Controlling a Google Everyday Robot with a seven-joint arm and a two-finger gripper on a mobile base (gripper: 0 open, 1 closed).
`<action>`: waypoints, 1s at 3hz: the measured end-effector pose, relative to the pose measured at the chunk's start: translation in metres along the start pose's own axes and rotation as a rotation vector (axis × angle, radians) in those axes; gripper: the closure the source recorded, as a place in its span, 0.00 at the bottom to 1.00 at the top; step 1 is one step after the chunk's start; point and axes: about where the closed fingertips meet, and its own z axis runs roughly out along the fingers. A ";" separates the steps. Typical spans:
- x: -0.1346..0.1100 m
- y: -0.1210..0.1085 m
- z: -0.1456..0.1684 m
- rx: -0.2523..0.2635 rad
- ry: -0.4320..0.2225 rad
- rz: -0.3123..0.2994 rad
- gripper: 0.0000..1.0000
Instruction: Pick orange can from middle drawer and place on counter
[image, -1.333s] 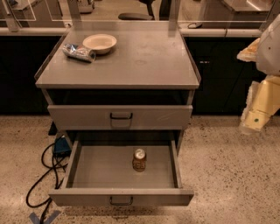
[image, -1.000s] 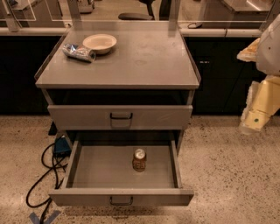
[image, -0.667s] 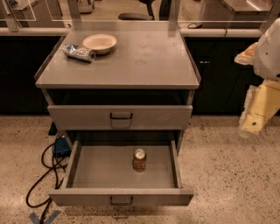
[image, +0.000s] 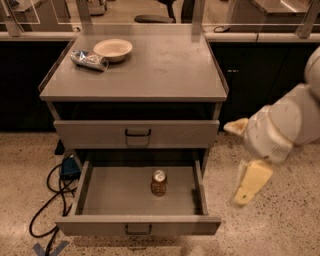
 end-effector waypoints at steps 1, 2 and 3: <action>-0.021 0.037 0.077 -0.054 -0.093 0.025 0.00; -0.029 0.076 0.172 -0.150 -0.107 0.086 0.00; -0.016 0.091 0.194 -0.147 -0.096 0.128 0.00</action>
Offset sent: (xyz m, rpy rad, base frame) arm -0.0686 0.1728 -0.2966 0.1756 0.2718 -0.0904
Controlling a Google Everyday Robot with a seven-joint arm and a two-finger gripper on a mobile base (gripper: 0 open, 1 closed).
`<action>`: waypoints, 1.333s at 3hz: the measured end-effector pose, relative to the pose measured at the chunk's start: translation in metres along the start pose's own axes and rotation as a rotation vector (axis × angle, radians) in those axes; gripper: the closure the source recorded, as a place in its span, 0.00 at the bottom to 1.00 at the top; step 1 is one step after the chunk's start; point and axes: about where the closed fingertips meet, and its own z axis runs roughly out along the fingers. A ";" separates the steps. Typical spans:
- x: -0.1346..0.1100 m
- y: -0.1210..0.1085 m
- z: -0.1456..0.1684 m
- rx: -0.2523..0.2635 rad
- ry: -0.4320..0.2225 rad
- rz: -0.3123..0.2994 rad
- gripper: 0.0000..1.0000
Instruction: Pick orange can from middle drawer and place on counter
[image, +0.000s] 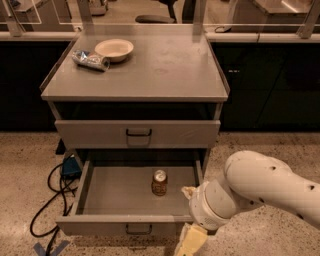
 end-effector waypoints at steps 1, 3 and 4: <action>-0.003 -0.014 0.003 0.026 -0.026 -0.021 0.00; -0.089 -0.084 -0.035 0.261 -0.219 -0.251 0.00; -0.096 -0.086 -0.039 0.279 -0.228 -0.286 0.00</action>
Offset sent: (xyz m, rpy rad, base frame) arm 0.1189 0.0464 0.0522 0.1339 -0.4306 0.1150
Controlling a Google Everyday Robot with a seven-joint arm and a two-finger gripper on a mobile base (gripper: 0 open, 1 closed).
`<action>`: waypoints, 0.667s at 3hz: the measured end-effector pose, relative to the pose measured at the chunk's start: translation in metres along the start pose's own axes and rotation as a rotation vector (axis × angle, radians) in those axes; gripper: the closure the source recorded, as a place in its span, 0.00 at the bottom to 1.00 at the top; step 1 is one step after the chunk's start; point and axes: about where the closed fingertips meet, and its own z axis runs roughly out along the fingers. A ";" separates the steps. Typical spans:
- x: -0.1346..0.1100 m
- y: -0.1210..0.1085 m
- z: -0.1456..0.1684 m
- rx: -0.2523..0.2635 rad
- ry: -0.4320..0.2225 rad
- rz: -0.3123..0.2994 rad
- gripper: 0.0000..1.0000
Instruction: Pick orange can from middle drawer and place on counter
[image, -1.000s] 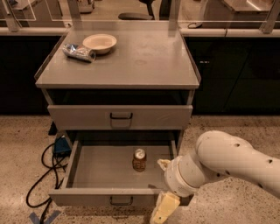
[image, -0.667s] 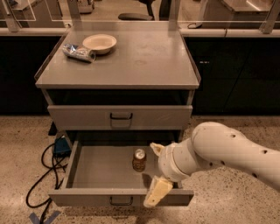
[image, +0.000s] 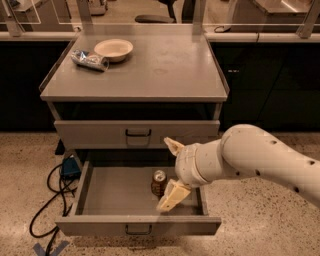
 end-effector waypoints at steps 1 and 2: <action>0.002 -0.001 0.003 -0.001 -0.021 0.010 0.00; -0.005 -0.013 0.041 0.004 -0.134 0.006 0.00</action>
Offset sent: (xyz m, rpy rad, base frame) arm 0.0670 0.0551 -0.1171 0.3868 0.0857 0.0541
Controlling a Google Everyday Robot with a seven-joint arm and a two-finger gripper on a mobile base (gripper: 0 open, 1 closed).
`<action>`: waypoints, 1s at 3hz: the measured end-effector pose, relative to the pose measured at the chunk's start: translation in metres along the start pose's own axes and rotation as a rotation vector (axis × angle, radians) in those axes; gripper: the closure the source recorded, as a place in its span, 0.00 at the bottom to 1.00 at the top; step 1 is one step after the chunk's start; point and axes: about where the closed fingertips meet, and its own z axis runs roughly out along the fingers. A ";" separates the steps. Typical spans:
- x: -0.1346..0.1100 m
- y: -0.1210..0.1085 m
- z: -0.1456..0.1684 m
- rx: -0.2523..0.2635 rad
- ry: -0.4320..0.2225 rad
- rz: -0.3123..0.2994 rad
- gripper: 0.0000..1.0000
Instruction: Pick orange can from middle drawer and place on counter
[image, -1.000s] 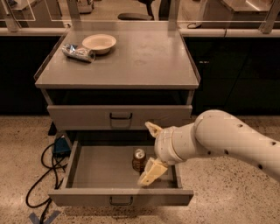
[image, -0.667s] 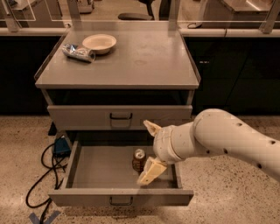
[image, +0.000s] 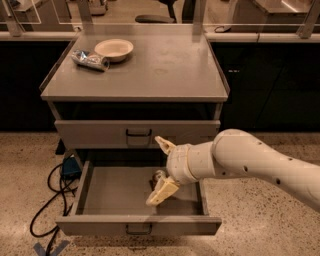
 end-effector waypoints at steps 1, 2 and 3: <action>0.013 -0.019 0.063 0.009 -0.114 0.052 0.00; 0.037 -0.004 0.085 -0.028 -0.141 0.118 0.00; 0.037 -0.004 0.085 -0.028 -0.141 0.118 0.00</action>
Offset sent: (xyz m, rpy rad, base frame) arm 0.0318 0.0281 -0.0336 0.1016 0.0091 -0.0033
